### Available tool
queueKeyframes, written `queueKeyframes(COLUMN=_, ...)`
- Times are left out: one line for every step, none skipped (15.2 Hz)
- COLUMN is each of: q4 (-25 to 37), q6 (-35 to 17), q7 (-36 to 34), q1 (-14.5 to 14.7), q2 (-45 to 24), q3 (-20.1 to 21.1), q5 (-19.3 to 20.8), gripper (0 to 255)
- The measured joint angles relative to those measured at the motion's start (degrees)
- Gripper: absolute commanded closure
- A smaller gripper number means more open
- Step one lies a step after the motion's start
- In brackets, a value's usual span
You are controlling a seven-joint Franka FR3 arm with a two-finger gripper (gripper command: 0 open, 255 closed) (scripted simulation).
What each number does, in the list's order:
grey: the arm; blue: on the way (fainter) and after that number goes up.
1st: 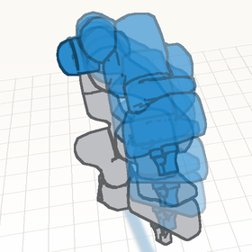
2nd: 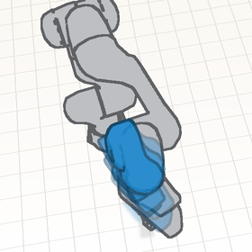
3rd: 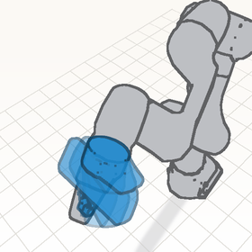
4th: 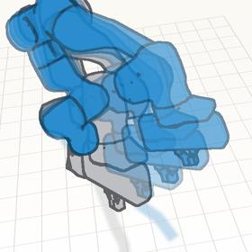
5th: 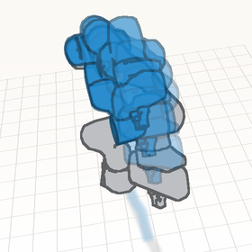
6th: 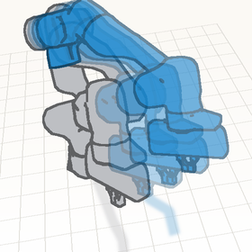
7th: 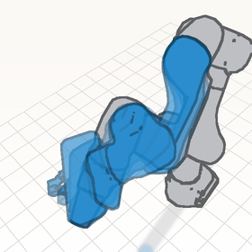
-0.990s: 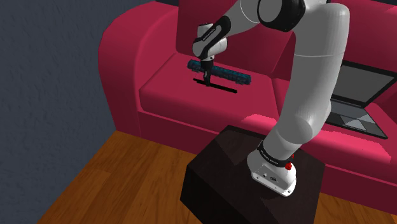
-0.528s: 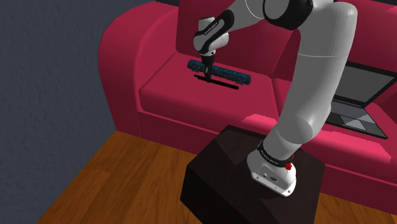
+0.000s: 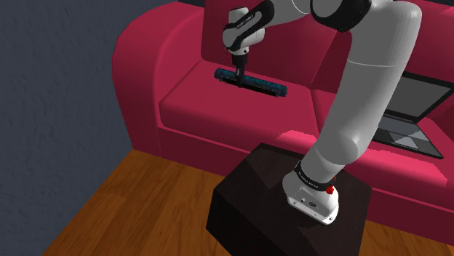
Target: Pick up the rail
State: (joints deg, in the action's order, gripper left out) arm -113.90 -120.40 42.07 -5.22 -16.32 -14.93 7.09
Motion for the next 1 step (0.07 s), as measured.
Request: queueKeyframes(q4=0.22, q6=0.39, q7=0.00, q1=0.03, q2=0.17, q3=0.00, q5=0.02, gripper=255)
